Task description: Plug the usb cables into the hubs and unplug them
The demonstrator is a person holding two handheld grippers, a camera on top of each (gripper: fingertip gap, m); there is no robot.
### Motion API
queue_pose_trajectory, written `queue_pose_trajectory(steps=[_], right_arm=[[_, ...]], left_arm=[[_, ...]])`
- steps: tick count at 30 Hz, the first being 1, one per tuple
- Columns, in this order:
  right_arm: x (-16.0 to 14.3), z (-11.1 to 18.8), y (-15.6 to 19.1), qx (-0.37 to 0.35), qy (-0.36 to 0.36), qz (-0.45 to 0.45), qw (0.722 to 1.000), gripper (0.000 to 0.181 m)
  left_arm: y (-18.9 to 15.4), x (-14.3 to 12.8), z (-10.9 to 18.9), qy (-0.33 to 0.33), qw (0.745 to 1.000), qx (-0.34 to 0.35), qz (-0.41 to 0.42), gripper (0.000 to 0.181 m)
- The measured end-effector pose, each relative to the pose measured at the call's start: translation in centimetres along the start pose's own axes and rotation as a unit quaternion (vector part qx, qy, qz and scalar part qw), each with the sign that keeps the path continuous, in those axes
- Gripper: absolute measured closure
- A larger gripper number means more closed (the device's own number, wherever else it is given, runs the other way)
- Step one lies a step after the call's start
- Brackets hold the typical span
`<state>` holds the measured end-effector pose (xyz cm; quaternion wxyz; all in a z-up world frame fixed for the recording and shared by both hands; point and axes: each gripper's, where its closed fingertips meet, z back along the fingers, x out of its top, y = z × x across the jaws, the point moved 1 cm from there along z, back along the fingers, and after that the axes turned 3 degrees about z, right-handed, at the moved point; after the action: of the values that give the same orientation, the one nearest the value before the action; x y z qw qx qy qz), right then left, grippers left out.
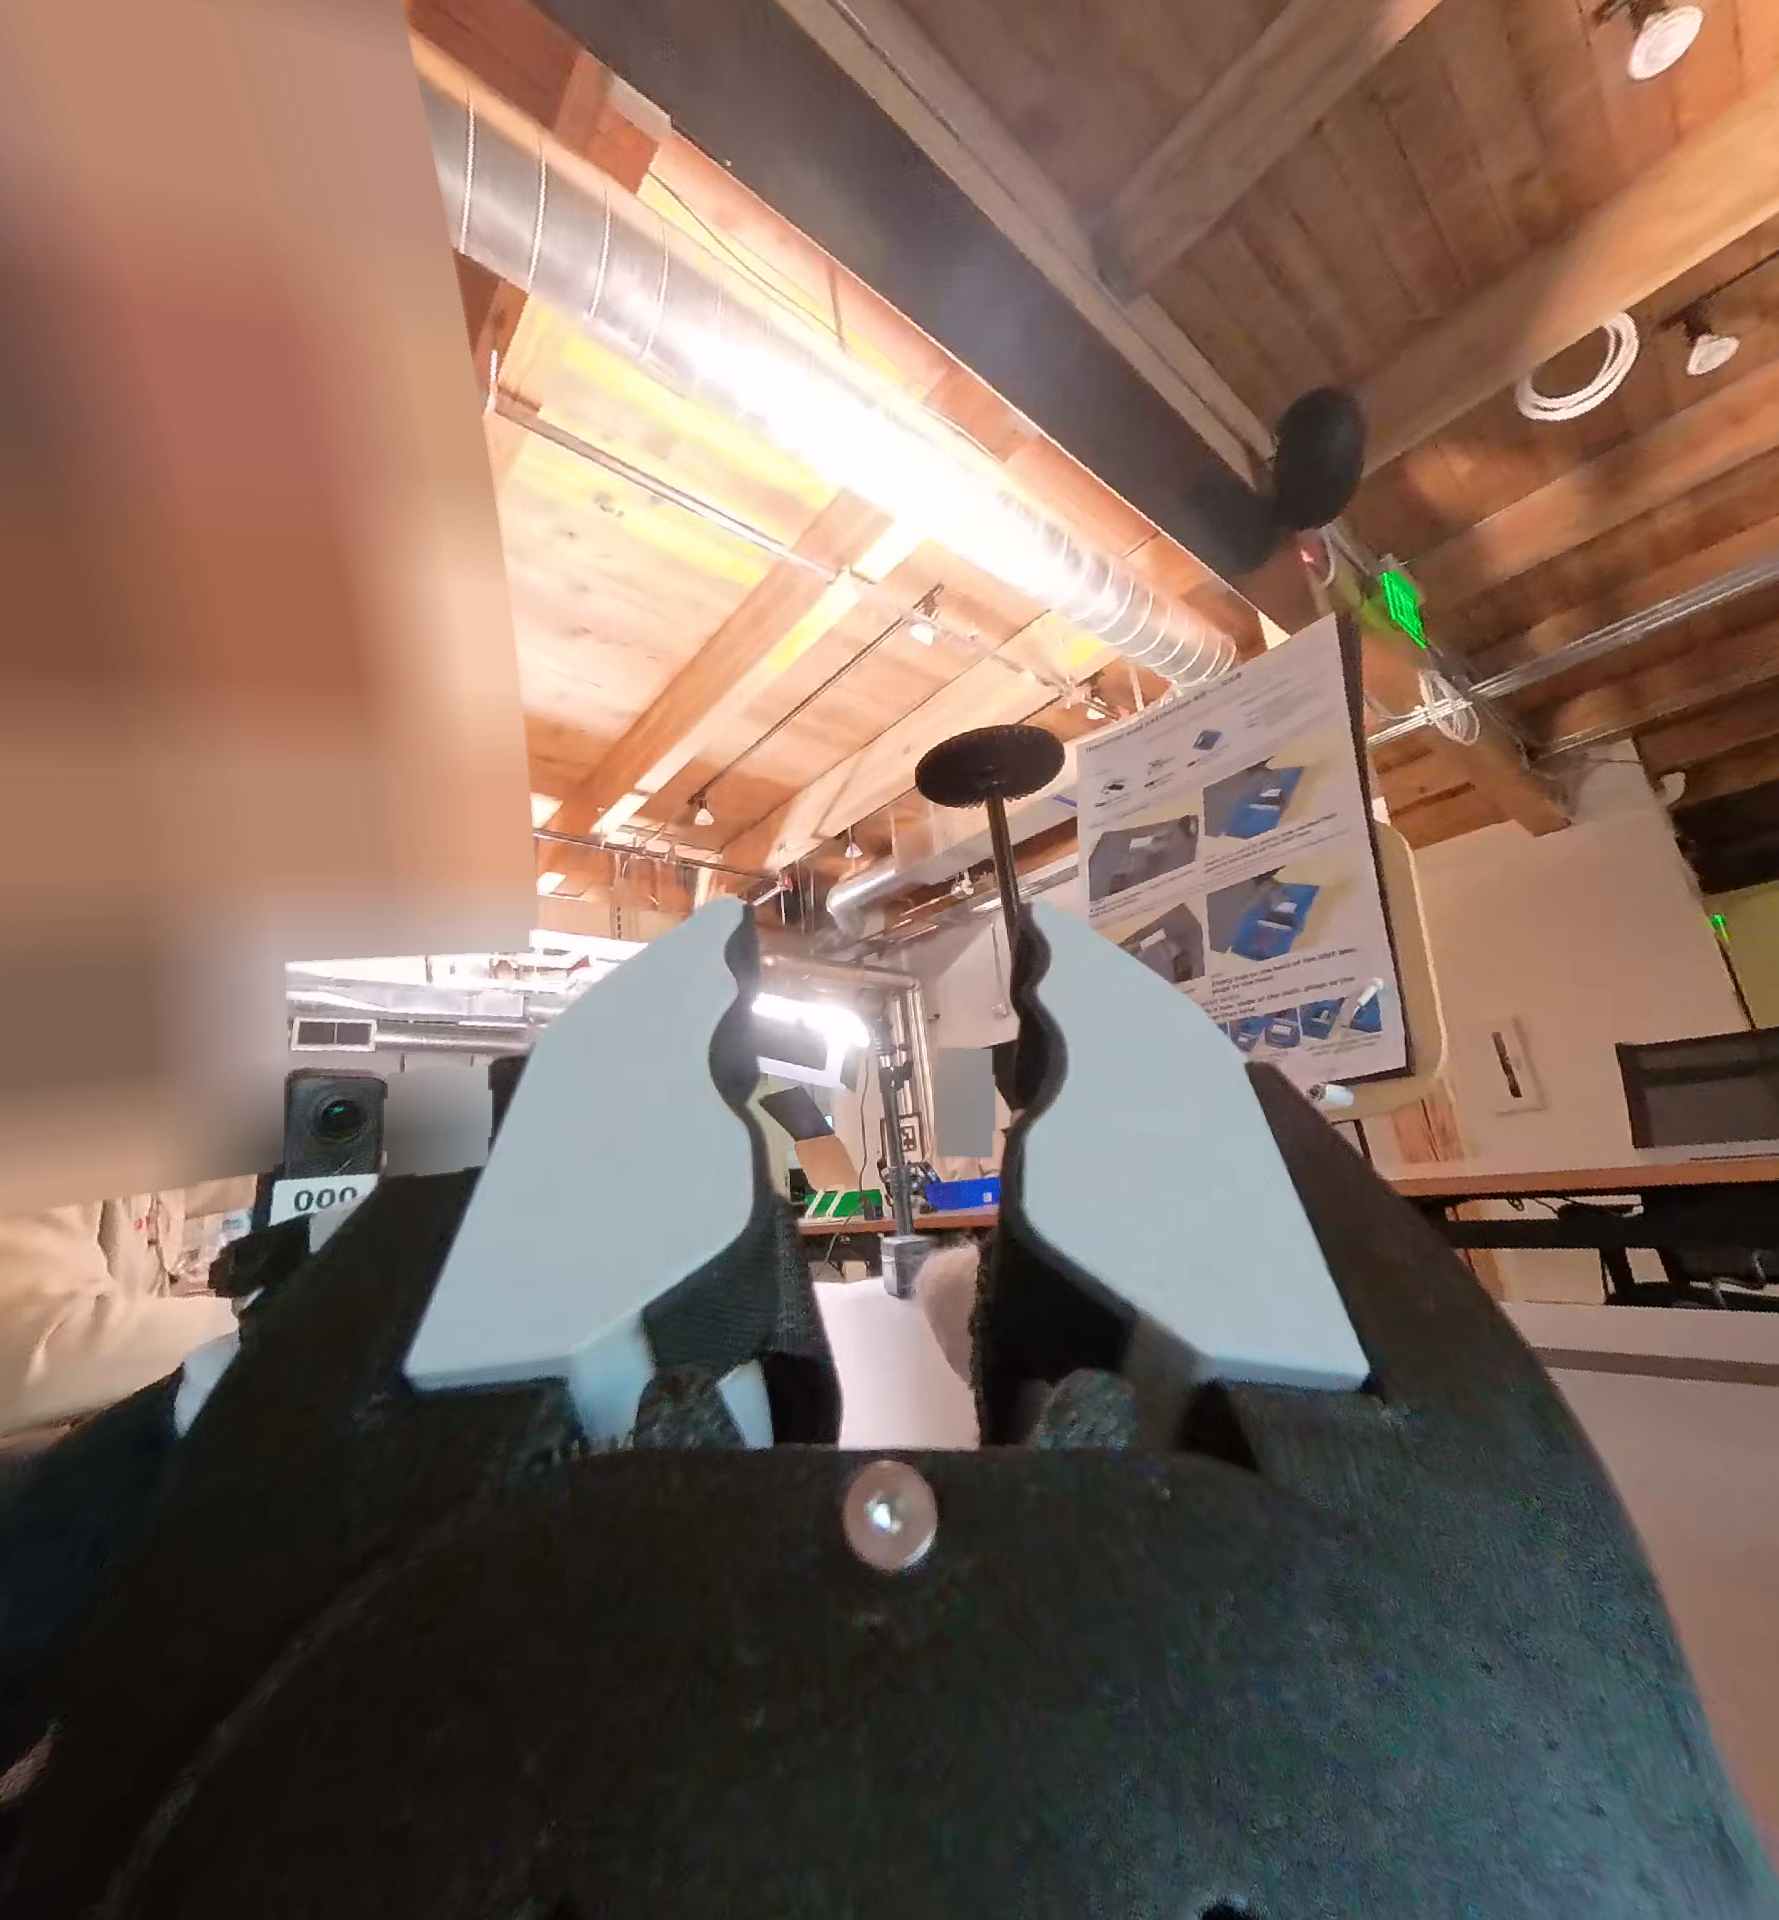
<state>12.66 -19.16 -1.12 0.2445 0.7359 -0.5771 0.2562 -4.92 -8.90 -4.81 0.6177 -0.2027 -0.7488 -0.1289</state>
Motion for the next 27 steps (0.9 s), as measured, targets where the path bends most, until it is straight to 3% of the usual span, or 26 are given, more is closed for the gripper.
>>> queue_pose_trajectory(steps=[20, 27], right_arm=[[-1.9, -0.6, 1.8, 0.029, 0.055, 0.070, 0.996, 0.139], [-4.2, -1.5, 5.9, 0.124, 0.127, 0.142, 0.974, 0.146]], left_arm=[[-0.3, 0.9, 0.7, -0.051, 0.997, -0.041, 0.047, 0.178], [-1.0, 0.7, 0.5, -0.043, 0.996, -0.067, 0.050, 0.178]])
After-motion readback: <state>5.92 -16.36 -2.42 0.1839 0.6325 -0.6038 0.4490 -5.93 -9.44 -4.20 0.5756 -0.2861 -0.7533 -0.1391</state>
